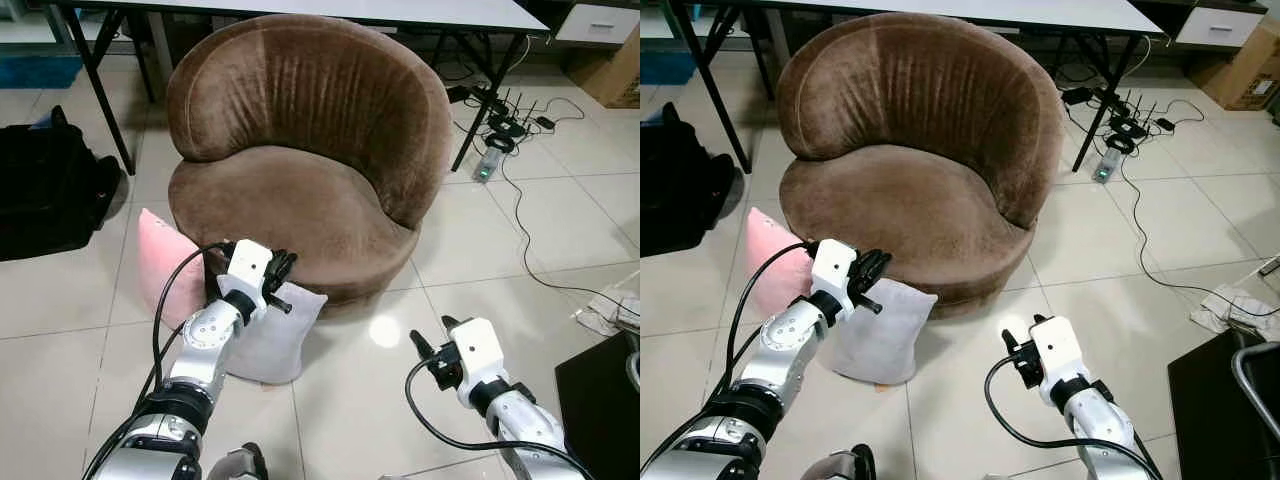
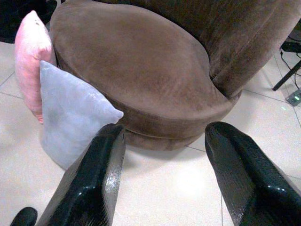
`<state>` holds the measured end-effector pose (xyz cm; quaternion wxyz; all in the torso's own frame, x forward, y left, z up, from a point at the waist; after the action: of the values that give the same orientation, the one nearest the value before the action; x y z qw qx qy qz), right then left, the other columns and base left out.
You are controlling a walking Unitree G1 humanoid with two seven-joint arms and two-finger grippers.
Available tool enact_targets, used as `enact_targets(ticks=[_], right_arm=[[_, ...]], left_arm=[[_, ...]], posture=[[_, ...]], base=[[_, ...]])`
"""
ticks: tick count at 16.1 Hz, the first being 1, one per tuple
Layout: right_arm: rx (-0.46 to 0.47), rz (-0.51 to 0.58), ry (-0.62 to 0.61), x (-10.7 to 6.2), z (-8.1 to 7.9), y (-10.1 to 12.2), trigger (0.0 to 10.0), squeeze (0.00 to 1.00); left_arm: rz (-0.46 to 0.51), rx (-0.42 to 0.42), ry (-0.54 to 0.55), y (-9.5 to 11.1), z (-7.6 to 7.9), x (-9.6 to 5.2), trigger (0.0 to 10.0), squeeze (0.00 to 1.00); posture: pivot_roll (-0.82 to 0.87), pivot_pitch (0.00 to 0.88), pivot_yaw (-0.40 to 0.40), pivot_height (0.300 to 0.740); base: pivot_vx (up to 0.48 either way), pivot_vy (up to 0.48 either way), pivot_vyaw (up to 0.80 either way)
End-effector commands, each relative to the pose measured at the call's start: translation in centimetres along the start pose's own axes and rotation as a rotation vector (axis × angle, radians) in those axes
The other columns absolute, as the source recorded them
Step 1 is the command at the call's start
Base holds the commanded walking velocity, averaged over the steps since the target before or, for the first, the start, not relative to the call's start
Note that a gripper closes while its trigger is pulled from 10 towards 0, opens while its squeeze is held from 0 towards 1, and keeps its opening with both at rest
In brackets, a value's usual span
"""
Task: Move the pillow to the sofa from floor
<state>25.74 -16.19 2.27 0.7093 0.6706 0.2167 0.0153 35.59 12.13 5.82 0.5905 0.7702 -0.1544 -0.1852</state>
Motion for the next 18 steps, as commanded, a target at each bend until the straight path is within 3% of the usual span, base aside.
enact_targets(ticks=[1, 4, 7, 10, 12, 15, 16, 17, 18], right_arm=[[0.012, 0.0, -0.023, 0.0, 0.6, 0.2, 10.0, 0.0], [0.02, -0.006, -0.027, 0.1, 0.7, 0.1, 10.0, 0.0], [0.03, -0.014, -0.031, -0.1, 0.7, -0.3, 10.0, 0.0], [0.031, -0.015, -0.034, -0.2, 0.7, -0.3, 10.0, 0.0], [0.03, -0.018, -0.035, -0.3, 0.8, -0.4, 10.0, 0.0], [0.029, -0.02, -0.036, -0.3, 0.8, -0.4, 10.0, 0.0], [0.028, -0.021, -0.035, -0.3, 0.8, -0.5, 10.0, 0.0], [0.026, -0.022, -0.034, -0.2, 0.7, -0.5, 10.0, 0.0], [0.027, -0.022, -0.034, -0.2, 0.7, -0.5, 10.0, 0.0]], left_arm=[[0.009, -0.021, 0.013, 0.3, 0.1, 0.4, 10.0, 0.0], [0.042, -0.022, 0.079, 1.2, -0.7, 0.7, 10.0, 0.0], [-0.028, 0.022, 0.145, 0.4, -0.9, 0.9, 10.0, 0.0], [-0.055, 0.012, 0.105, 0.0, -0.4, 1.0, 10.0, 0.0], [-0.05, 0.071, 0.034, 0.1, 0.5, 1.2, 10.0, 0.0], [-0.096, 0.127, 0.062, -0.3, 0.4, 1.4, 10.0, 0.0], [-0.112, 0.121, 0.045, -0.5, 0.6, 1.4, 10.0, 0.14], [-0.131, 0.116, 0.021, -0.8, 0.8, 1.4, 10.0, 0.14], [-0.113, 0.109, 0.034, -0.5, 0.7, 1.4, 10.0, 1.0]], posture=[[-0.19, 0.103, -0.081, 0.74], [-0.19, 0.1, -0.078, 0.74], [-0.19, 0.1, -0.076, 0.74], [-0.2, 0.1, -0.077, 0.74], [-0.2, 0.099, -0.079, 0.74], [-0.2, 0.101, -0.082, 0.74], [-0.2, 0.101, -0.082, 0.74], [-0.2, 0.102, -0.081, 0.74], [-0.2, 0.102, -0.081, 0.74]], base=[[0.0, 0.0, 0.0], [0.0, 0.0, 0.0], [0.0, 0.0, 0.0], [0.0, 0.0, 0.0], [0.0, 0.0, 0.0], [0.0, 0.0, 0.0], [0.0, 0.0, 0.0], [0.0, 0.0, 0.0], [0.0, 0.0, 0.0]])
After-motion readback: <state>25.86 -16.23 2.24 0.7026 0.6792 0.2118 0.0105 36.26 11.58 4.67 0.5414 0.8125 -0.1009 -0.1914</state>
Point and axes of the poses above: a point about 5 cm out from each wrist's last joint towards the gripper, its own x axis pointing out of the wrist towards the gripper, its own y axis along the axis of the wrist's last joint, z = x × y, the point moved 4 cm from there along x, pointing out of the wrist towards the gripper, and after that the axes turned 9 degrees about x, right-handed, at the moved point
